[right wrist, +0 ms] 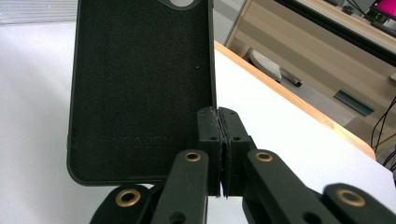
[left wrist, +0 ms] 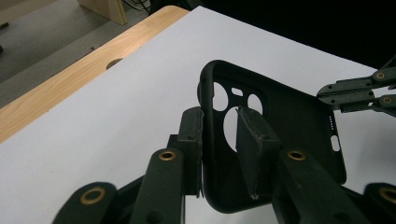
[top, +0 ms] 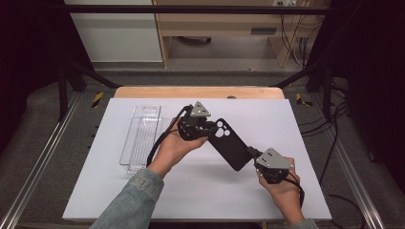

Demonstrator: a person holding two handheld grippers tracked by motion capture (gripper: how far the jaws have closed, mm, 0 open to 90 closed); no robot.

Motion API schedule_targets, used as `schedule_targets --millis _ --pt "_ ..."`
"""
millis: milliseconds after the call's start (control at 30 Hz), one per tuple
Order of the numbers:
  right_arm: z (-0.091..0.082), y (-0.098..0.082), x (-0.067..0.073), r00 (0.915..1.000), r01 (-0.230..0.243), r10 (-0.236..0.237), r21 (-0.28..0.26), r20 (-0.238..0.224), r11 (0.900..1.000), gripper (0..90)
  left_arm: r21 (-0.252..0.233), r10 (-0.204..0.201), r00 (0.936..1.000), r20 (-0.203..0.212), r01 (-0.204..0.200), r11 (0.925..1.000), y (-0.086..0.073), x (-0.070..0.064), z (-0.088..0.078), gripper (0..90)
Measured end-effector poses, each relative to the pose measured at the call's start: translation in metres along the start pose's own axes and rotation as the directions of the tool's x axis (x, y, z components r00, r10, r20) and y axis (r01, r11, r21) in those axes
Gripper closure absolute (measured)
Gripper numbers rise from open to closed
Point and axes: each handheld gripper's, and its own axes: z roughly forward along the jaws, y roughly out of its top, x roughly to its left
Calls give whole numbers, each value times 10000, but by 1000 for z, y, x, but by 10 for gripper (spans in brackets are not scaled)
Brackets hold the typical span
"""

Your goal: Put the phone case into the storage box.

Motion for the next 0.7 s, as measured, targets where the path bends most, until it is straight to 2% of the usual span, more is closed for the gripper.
schedule_targets --millis 133,700 --pt "0 0 0 10000 -16 16 19 -29 10000 891 3 30 10000 17 -30 10000 0 1 -1 753" --pt "0 0 1 10000 23 -23 -14 -85 10000 891 -49 -24 10000 33 24 10000 0 1 -4 779"
